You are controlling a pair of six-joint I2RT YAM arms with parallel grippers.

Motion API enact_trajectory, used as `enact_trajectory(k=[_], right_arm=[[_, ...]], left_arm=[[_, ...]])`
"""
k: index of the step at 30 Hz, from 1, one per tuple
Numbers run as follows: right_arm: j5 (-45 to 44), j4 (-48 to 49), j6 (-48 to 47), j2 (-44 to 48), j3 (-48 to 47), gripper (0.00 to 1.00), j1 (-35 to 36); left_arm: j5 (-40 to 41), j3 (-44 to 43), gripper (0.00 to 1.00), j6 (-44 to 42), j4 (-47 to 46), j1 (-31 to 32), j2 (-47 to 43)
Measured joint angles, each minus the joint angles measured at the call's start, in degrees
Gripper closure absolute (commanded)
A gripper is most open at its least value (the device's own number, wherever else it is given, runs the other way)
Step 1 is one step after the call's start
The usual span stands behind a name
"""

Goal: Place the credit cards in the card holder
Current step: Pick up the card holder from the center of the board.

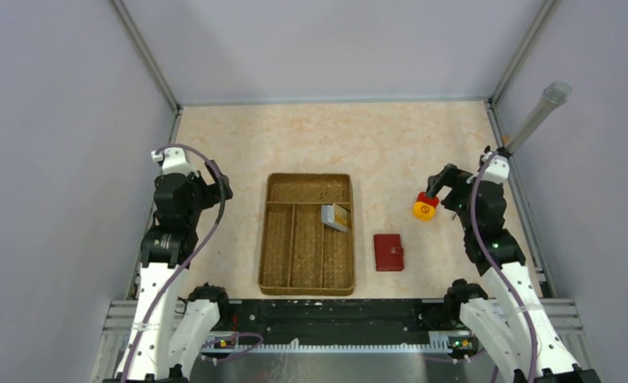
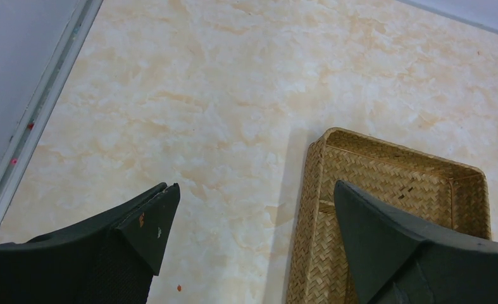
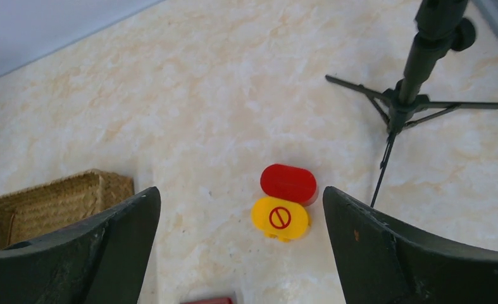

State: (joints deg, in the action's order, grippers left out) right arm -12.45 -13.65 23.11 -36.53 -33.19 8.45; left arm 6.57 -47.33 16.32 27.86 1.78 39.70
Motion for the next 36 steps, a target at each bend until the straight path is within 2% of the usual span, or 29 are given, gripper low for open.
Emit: enact_trajectory(k=[6,11,15,25,36], right_arm=[[7.74,-3.89,1.79,-5.38,-1.49,0.18,0.0],[15.56,-7.93,3.69,-9.31,-1.42,0.21,0.0],[19.54,-10.16,5.57,-9.77,-0.5,0.31,0.07],[17.62,-17.49,10.88,-9.97,4.44,0.36,5.18],[18.99,-17.03,16.5,-13.79,9.22,0.43,13.62]], left_arm=[[-0.79,0.0,0.01,0.04,0.0,-0.02,1.46],[-1.68,0.0,0.01,-0.04,0.0,-0.02,2.29],[-5.95,0.61,0.01,-0.44,-0.55,-0.02,2.45],[-13.66,1.84,0.01,-1.03,-0.92,0.0,3.32],[-17.49,2.03,0.01,-1.25,-1.31,0.0,3.41]])
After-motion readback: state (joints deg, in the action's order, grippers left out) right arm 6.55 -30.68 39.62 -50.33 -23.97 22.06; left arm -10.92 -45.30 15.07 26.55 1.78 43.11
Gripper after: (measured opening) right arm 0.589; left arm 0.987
